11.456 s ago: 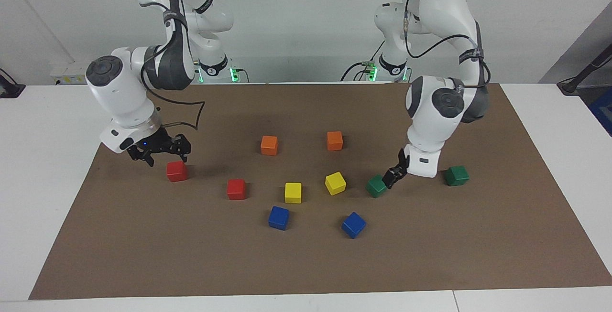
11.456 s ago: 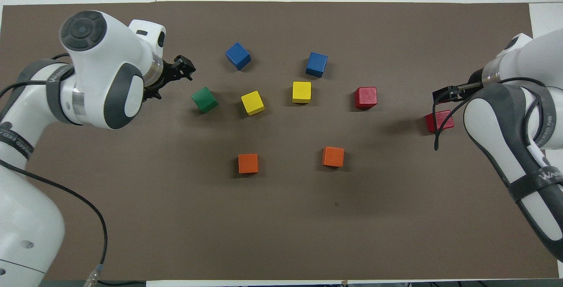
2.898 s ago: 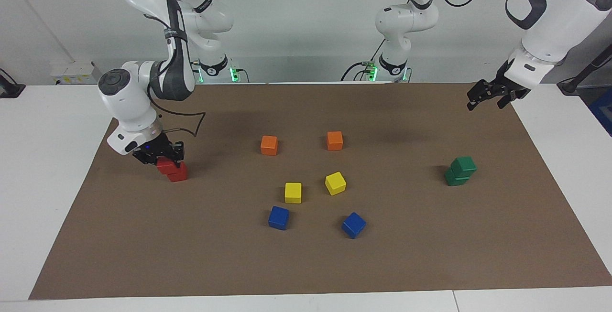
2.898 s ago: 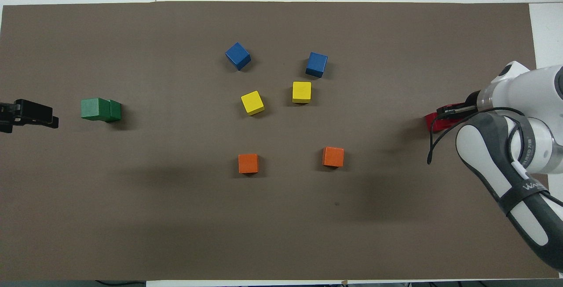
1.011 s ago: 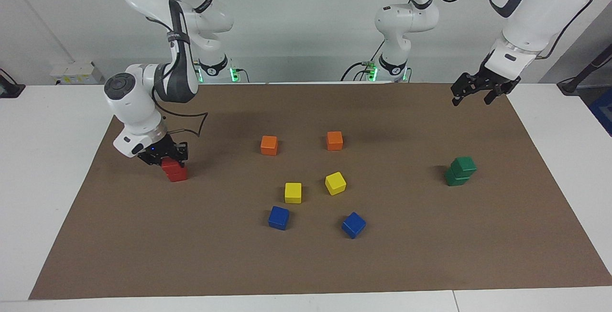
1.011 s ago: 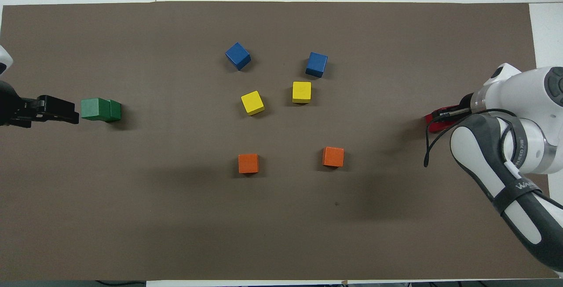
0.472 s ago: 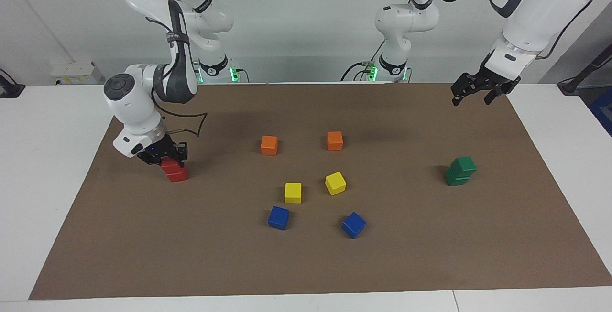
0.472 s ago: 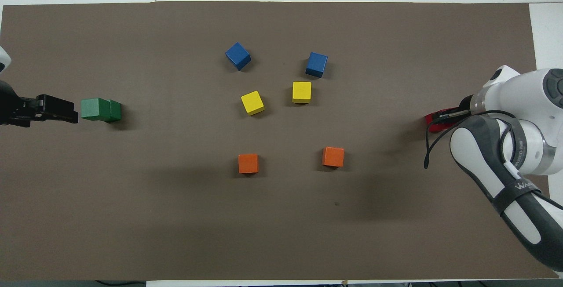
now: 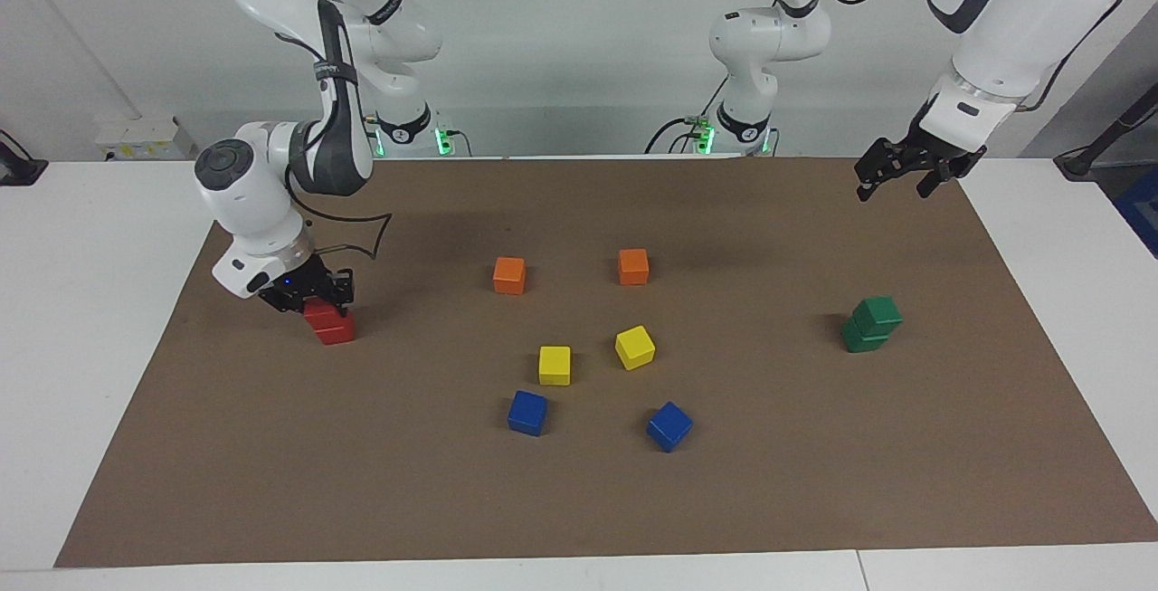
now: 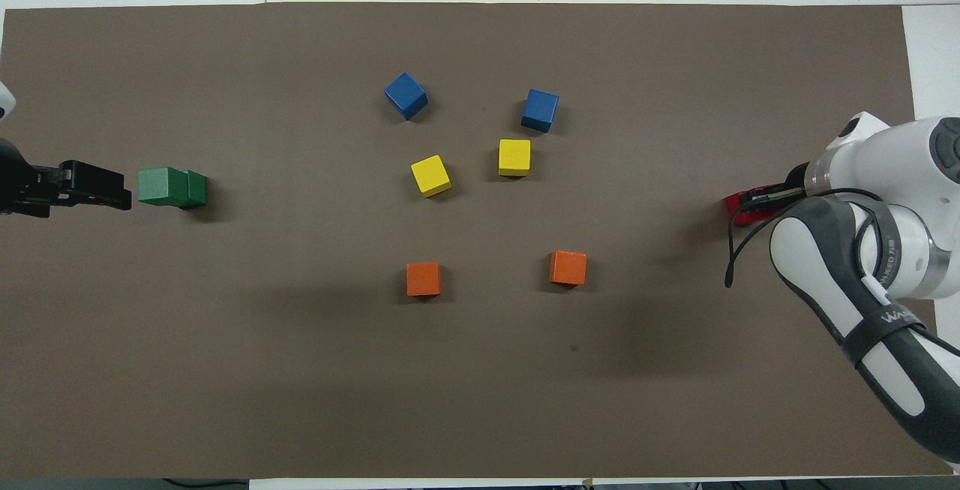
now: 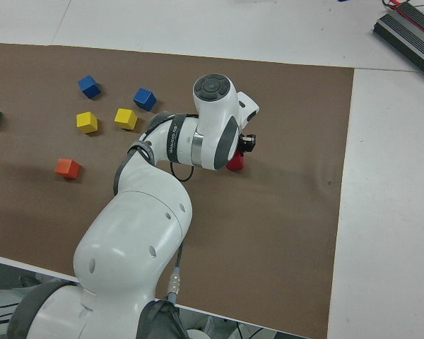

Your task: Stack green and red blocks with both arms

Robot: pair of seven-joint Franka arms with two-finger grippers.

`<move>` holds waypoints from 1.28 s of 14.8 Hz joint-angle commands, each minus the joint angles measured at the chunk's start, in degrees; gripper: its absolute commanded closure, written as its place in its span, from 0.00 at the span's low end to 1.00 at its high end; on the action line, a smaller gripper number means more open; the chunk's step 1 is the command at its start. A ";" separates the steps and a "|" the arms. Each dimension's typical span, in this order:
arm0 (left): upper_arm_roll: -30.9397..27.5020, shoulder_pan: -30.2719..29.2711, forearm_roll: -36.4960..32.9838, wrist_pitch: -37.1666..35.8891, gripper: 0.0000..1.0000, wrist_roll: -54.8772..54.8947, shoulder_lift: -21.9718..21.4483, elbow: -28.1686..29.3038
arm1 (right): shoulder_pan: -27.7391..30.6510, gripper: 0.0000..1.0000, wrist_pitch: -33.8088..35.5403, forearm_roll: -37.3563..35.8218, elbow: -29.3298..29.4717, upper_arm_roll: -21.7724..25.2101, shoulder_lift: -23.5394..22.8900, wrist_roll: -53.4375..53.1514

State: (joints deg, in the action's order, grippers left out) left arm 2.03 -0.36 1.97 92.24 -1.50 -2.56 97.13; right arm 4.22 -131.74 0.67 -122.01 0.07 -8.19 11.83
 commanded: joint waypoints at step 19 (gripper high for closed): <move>1.40 0.18 -0.74 -0.39 0.00 -0.61 -0.69 -0.10 | -1.41 0.00 12.70 0.74 7.90 -0.60 10.11 -3.39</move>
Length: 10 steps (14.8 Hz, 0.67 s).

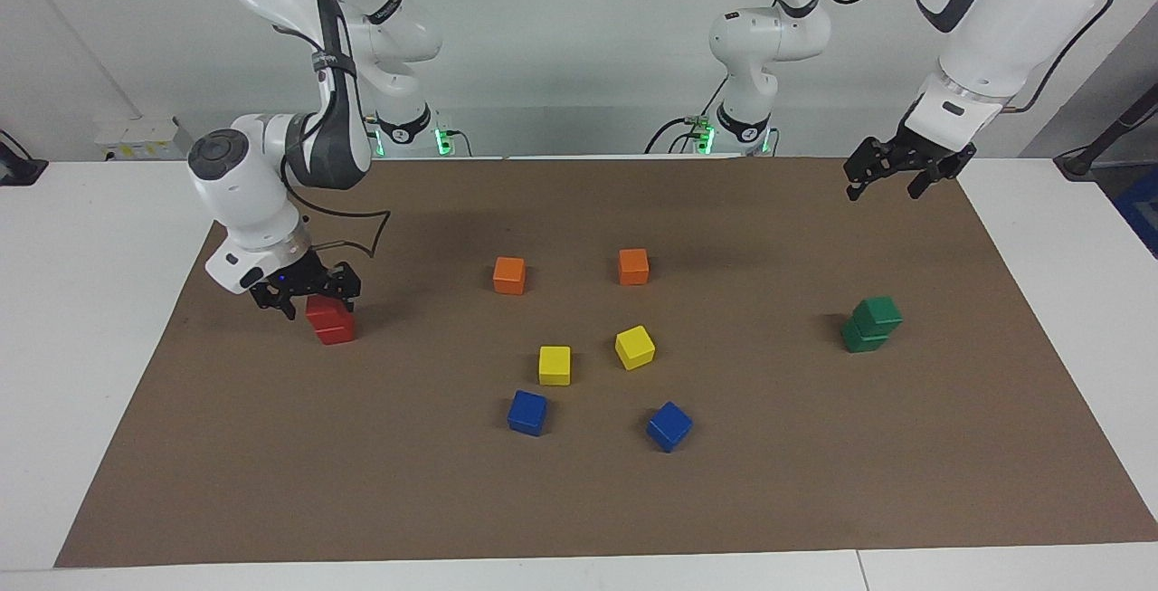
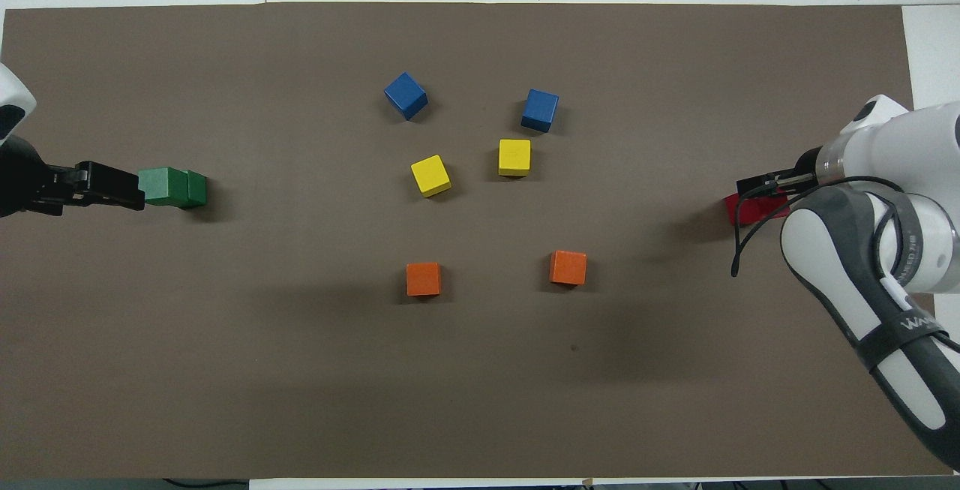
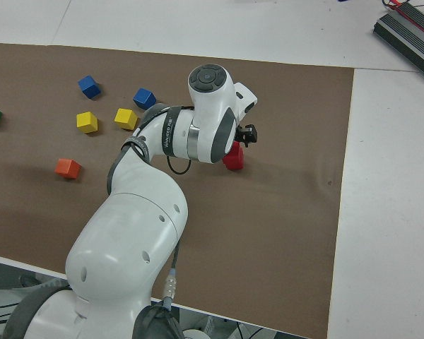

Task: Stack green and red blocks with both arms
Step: 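Open the right gripper and withdraw it from the red stack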

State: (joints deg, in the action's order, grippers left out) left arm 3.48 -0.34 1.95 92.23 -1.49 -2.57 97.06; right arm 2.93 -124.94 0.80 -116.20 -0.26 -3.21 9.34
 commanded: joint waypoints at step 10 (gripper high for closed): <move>-0.05 0.17 -0.72 -0.39 0.00 -0.61 -0.69 -0.03 | 1.12 0.00 31.24 0.60 15.92 0.78 10.76 -1.08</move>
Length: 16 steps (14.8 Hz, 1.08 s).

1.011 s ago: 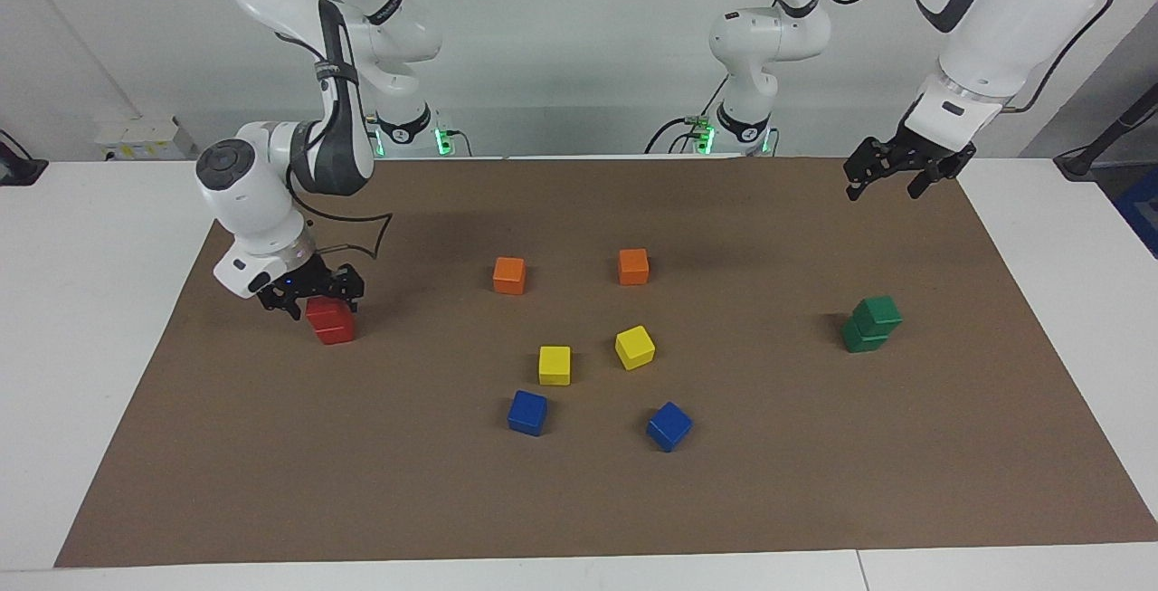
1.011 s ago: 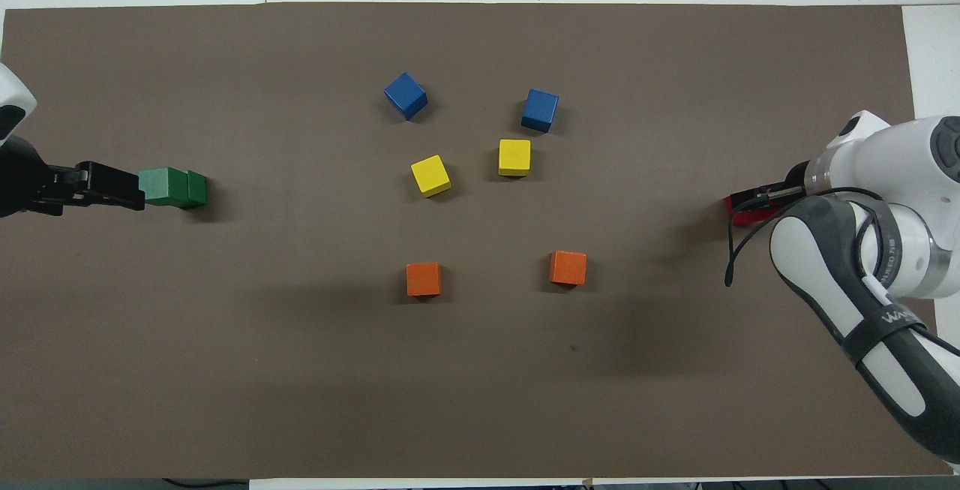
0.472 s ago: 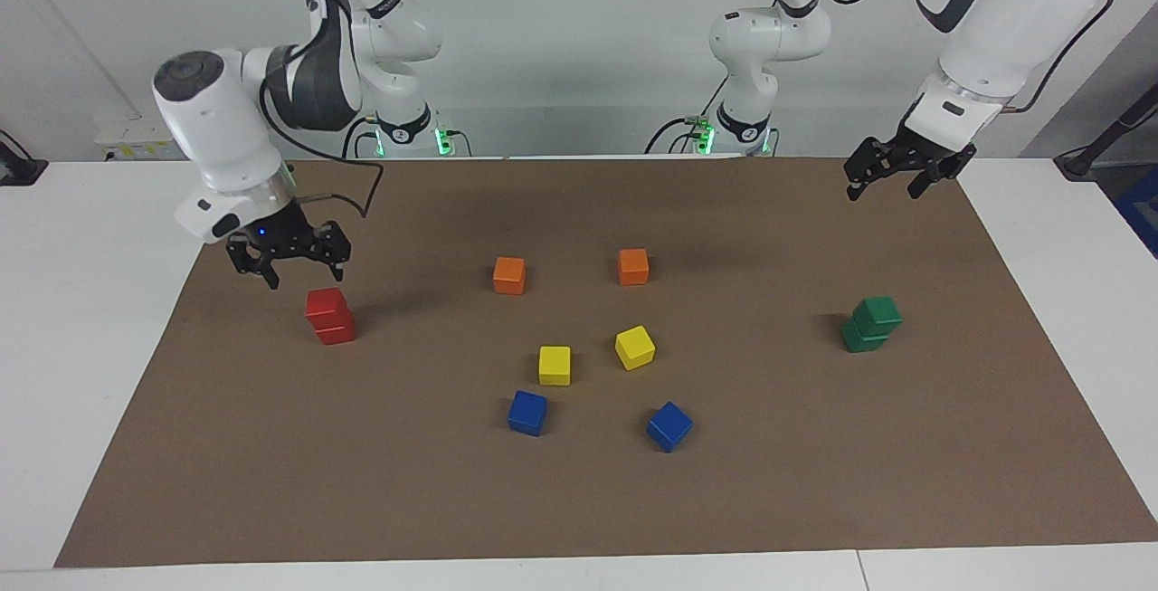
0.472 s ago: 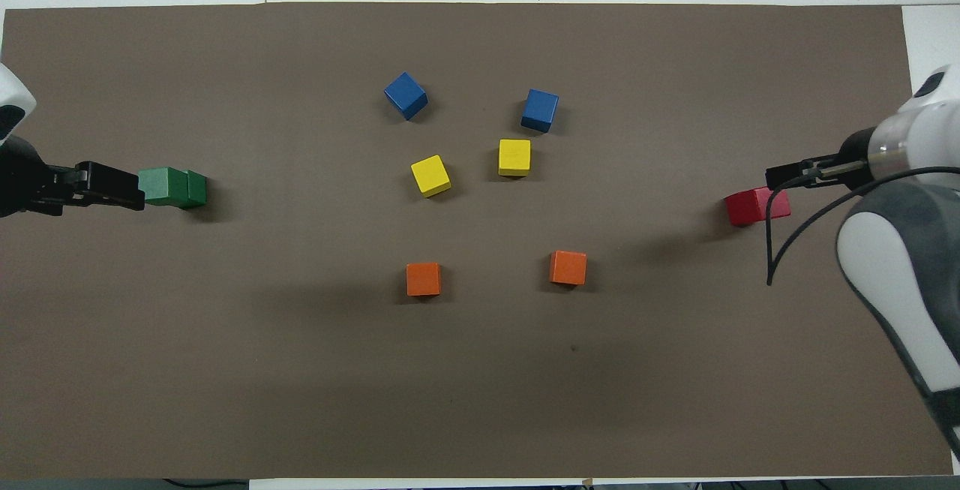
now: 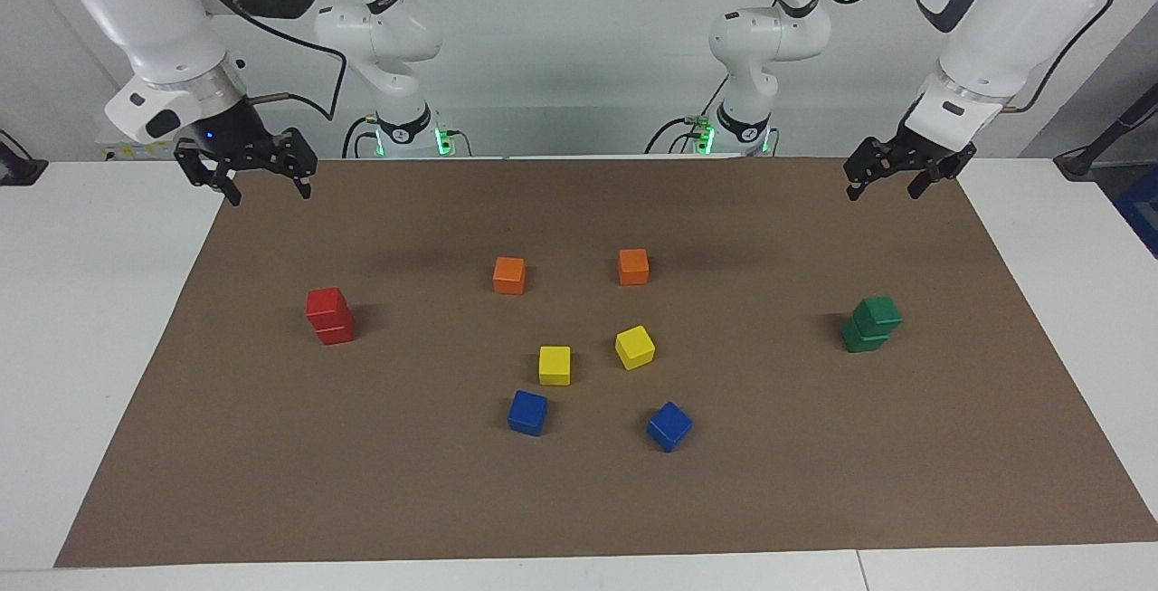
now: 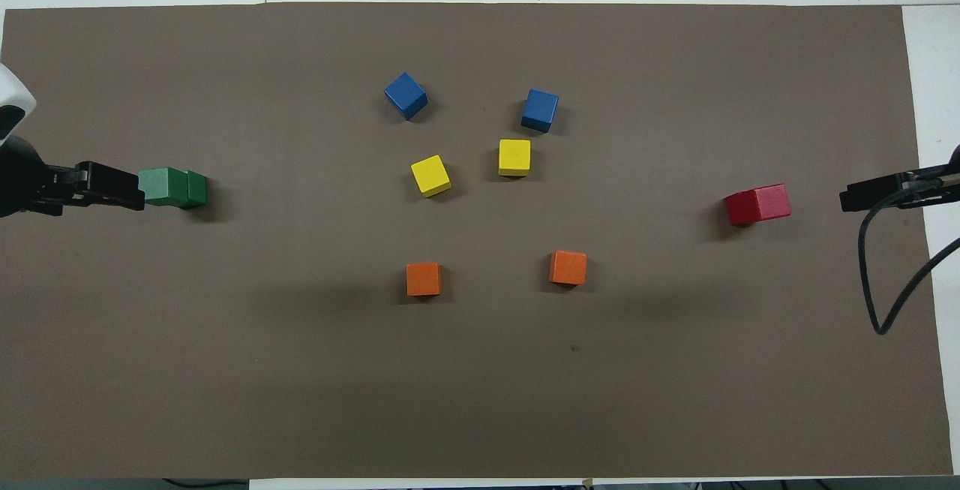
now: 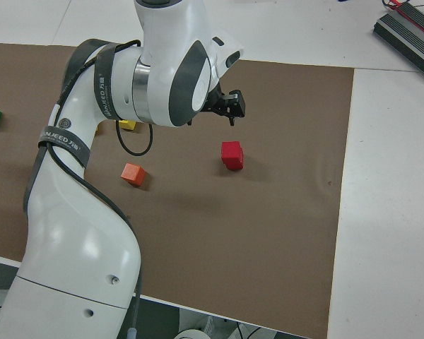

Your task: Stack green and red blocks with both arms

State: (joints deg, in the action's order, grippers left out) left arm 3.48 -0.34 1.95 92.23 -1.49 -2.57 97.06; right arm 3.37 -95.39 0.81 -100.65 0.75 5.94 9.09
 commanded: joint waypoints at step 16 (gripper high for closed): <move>-0.05 0.17 -0.72 -0.39 0.00 -0.61 -0.68 -0.03 | 0.41 0.00 6.88 -1.60 2.91 -1.28 2.23 -3.73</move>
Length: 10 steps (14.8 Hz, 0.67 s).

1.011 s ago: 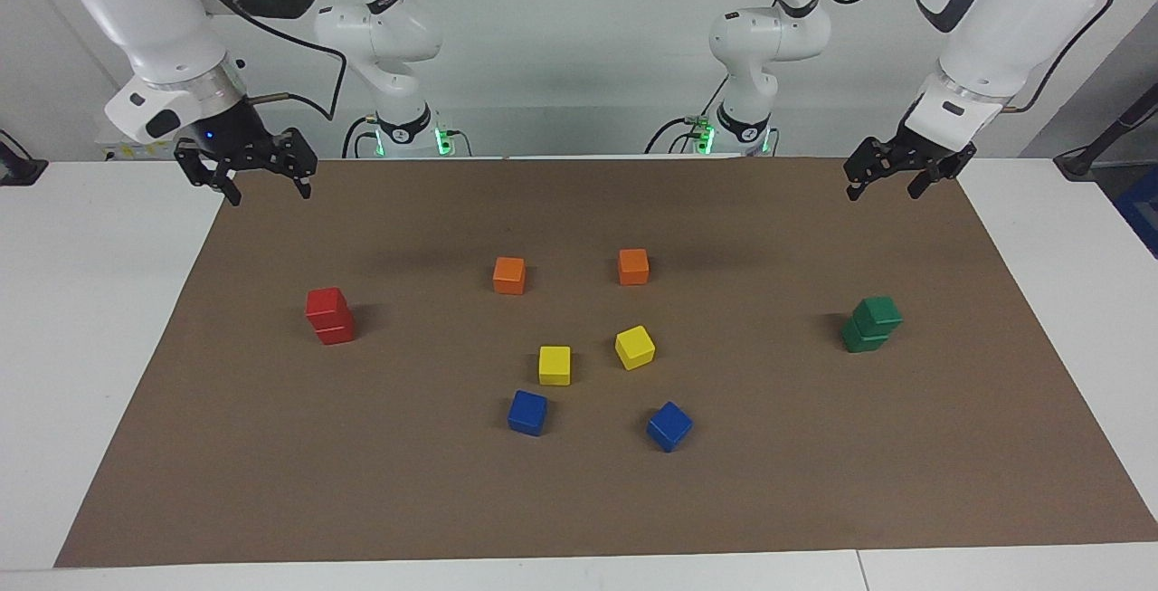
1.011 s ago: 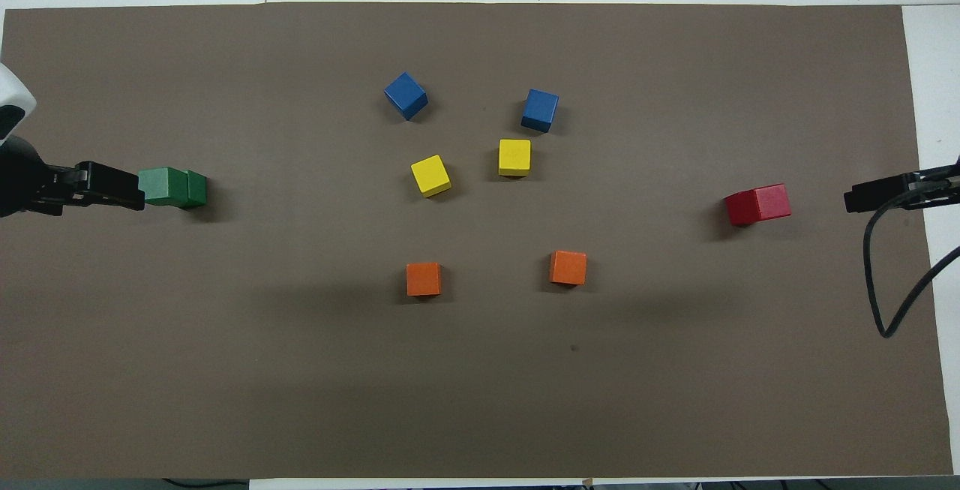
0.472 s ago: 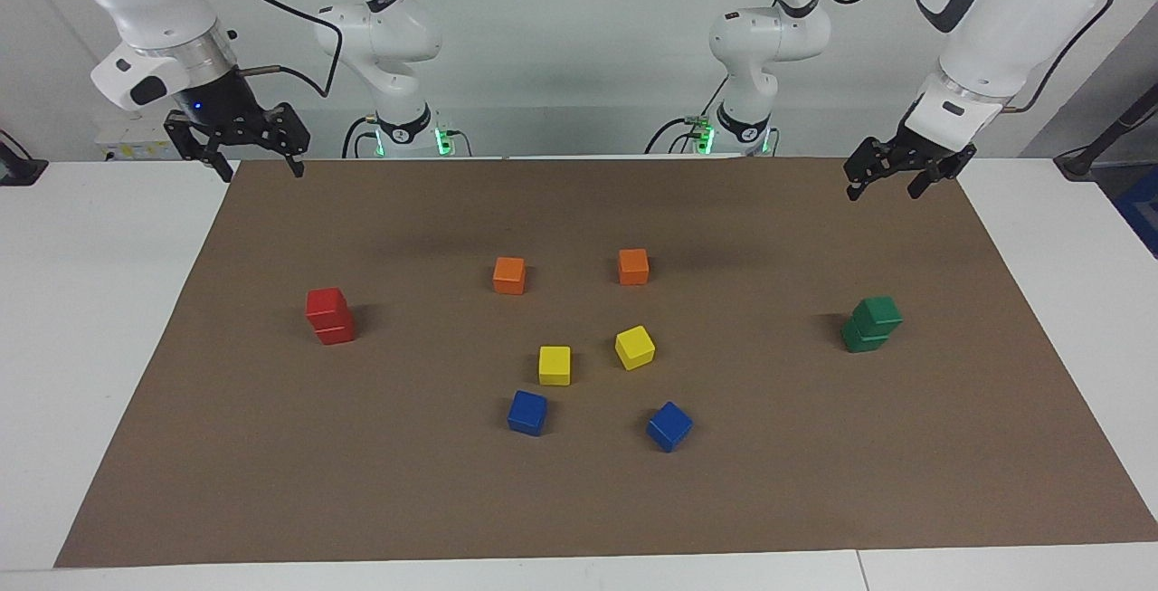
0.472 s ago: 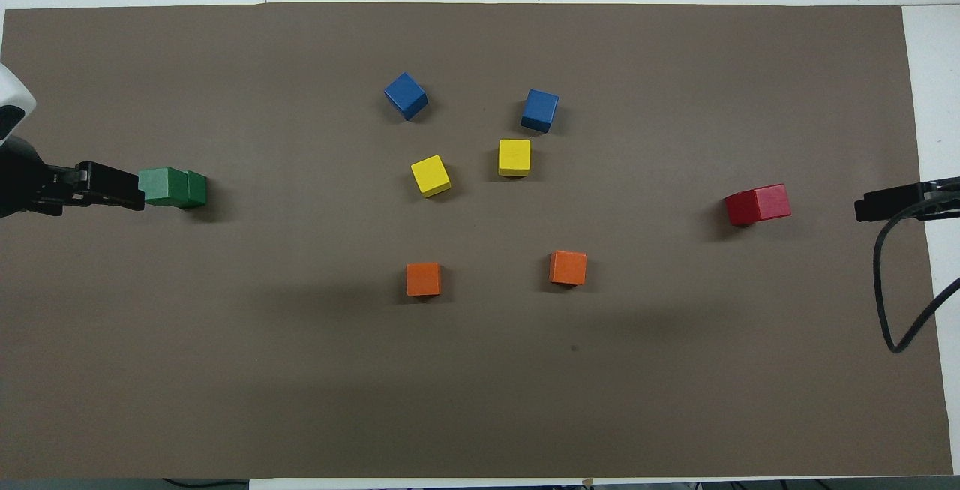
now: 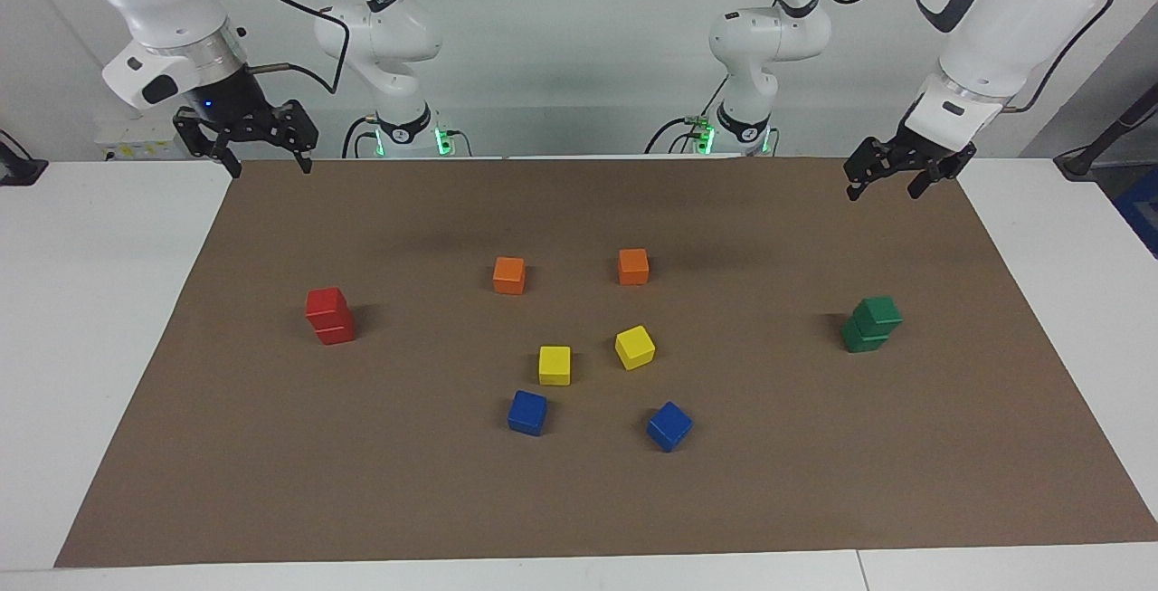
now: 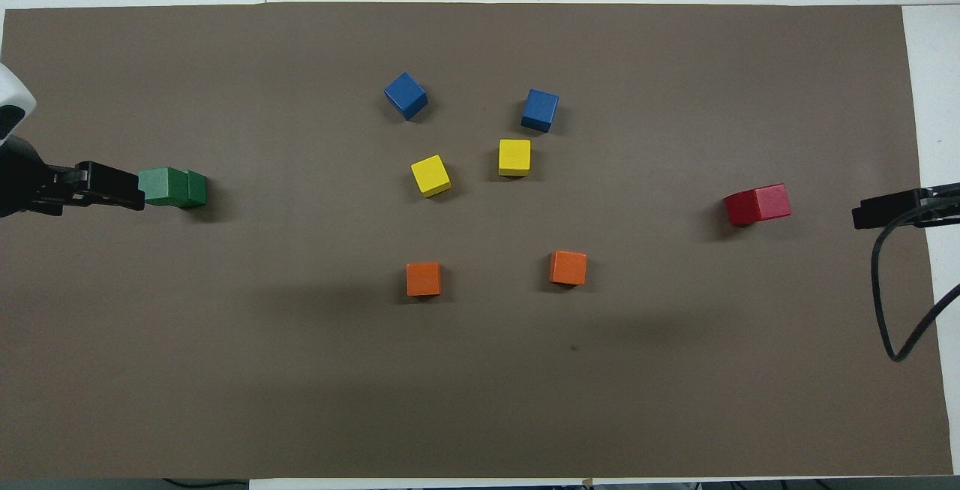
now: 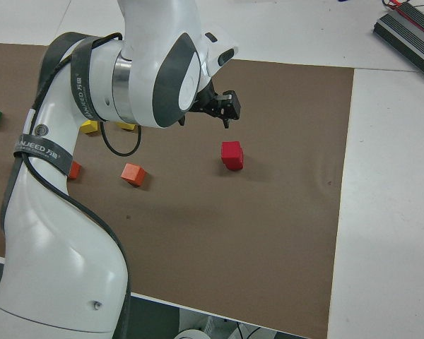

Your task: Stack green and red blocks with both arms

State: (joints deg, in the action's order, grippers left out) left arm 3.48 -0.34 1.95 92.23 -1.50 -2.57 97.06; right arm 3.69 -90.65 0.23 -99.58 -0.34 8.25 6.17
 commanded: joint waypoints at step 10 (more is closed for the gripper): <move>-0.05 0.17 -0.72 -0.39 0.00 -0.61 -0.68 -0.03 | -3.43 0.00 2.67 -2.26 3.25 2.62 -1.12 -0.81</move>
State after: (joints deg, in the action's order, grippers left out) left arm 3.48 -0.34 1.95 92.23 -1.49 -2.57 97.06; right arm 1.16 -89.30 -1.16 -98.39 1.43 8.21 6.17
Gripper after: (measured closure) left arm 0.000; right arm 0.000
